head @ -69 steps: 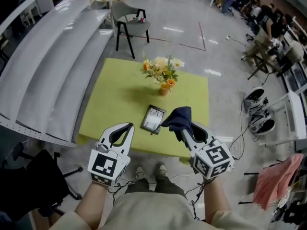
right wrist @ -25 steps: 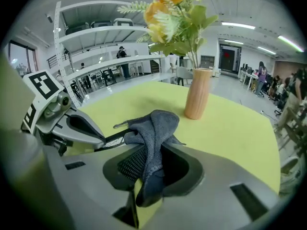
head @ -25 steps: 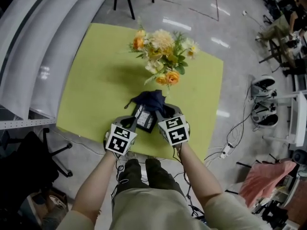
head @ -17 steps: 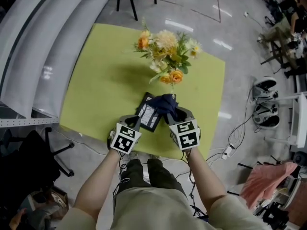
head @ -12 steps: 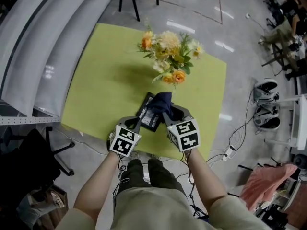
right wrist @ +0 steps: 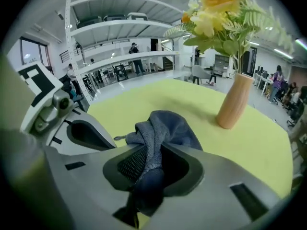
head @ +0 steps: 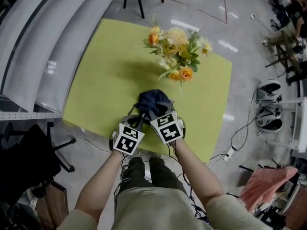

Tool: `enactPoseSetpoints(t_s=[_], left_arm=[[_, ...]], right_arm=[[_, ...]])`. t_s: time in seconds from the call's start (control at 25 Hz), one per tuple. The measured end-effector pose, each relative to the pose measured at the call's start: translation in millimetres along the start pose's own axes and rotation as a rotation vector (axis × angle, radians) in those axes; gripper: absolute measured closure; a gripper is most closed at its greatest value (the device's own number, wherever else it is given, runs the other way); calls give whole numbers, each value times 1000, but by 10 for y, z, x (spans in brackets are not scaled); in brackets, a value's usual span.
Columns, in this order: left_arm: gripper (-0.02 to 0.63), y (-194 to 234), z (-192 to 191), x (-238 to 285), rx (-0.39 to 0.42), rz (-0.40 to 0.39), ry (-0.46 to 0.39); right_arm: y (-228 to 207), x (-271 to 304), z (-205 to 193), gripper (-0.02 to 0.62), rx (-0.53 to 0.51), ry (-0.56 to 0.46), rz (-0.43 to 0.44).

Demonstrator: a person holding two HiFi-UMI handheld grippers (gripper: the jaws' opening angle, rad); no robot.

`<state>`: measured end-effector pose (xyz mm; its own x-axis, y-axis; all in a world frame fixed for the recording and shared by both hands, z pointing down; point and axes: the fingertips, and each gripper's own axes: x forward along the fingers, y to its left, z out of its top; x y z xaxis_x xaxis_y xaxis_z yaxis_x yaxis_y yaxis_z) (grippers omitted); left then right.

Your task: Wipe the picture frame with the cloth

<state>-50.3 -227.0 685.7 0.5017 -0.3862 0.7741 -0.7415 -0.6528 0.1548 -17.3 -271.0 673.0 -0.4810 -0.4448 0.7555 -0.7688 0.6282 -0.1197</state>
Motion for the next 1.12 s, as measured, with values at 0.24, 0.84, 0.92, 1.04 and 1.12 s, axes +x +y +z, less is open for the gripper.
enactPoseSetpoints(t_s=[0.24, 0.84, 0.92, 1.04, 1.12], left_arm=[[598, 17, -37, 11, -42, 4, 8], [598, 93, 50, -160, -13, 78, -48], [598, 75, 5, -205, -7, 72, -33], [598, 49, -29, -231, -7, 55, -14], [598, 46, -40, -218, -10, 52, -11]], right_arm=[[-160, -128, -338, 502, -21, 53, -55], [-67, -667, -86, 502, 71, -48, -51], [64, -553, -11, 500, 57, -51, -29], [217, -337, 6, 499, 41, -27, -13], [281, -198, -27, 499, 42, -6, -7]])
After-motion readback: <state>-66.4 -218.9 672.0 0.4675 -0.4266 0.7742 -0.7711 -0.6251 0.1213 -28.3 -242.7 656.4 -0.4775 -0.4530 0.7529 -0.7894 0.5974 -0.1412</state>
